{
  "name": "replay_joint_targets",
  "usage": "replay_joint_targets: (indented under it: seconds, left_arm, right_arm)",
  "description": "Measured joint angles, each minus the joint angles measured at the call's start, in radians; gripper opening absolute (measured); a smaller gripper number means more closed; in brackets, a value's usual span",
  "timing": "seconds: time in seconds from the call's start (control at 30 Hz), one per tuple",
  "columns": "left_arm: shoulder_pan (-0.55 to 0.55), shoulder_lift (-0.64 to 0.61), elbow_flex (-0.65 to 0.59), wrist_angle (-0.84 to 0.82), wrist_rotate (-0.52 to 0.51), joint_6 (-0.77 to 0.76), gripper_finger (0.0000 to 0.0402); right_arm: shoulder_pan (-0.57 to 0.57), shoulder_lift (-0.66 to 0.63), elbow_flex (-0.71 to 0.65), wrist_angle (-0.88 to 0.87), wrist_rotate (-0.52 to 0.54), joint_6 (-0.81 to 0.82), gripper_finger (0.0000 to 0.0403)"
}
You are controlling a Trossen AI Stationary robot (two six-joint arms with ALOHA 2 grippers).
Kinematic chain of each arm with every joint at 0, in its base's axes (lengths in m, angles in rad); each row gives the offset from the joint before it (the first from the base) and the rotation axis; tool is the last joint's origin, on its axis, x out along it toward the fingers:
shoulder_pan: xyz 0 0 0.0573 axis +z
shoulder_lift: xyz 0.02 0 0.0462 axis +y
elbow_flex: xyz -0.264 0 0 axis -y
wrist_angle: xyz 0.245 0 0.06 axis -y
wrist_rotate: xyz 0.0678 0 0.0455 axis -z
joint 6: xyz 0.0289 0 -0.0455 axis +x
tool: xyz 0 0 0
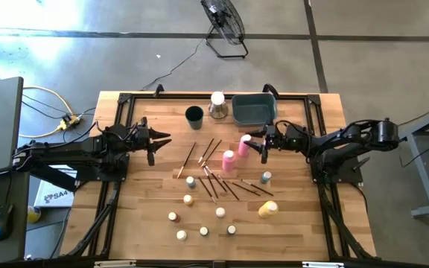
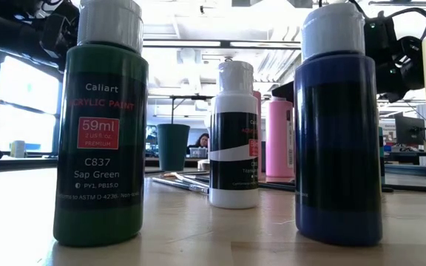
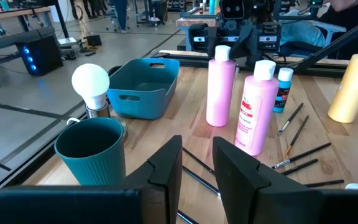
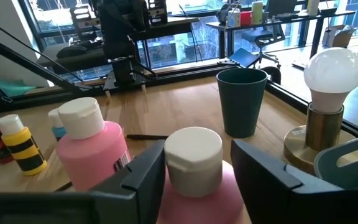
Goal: Pick & Place Paint Supplies
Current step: Put the large pink paint bottle into the blue bin
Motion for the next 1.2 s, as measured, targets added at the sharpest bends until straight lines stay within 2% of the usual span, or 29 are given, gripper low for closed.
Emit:
replay_joint_targets:
  seconds: [0.33, 0.9, 1.2]
  left_arm:
    - [0.0, 0.0, 0.0, 0.0, 0.0, 0.0, 0.0086]
    - [0.0, 0.0, 0.0, -0.027, 0.0, -0.003, 0.0086]
    - [0.0, 0.0, 0.0, -0.027, 0.001, -0.003, 0.0086]
  right_arm:
    - [0.0, 0.0, 0.0, 0.001, 0.001, -0.005, 0.0123]
    - [0.0, -0.012, 0.0, 0.026, 0.001, 0.013, 0.0124]
    - [-0.001, -0.06, 0.0, 0.027, 0.028, 0.032, 0.0122]
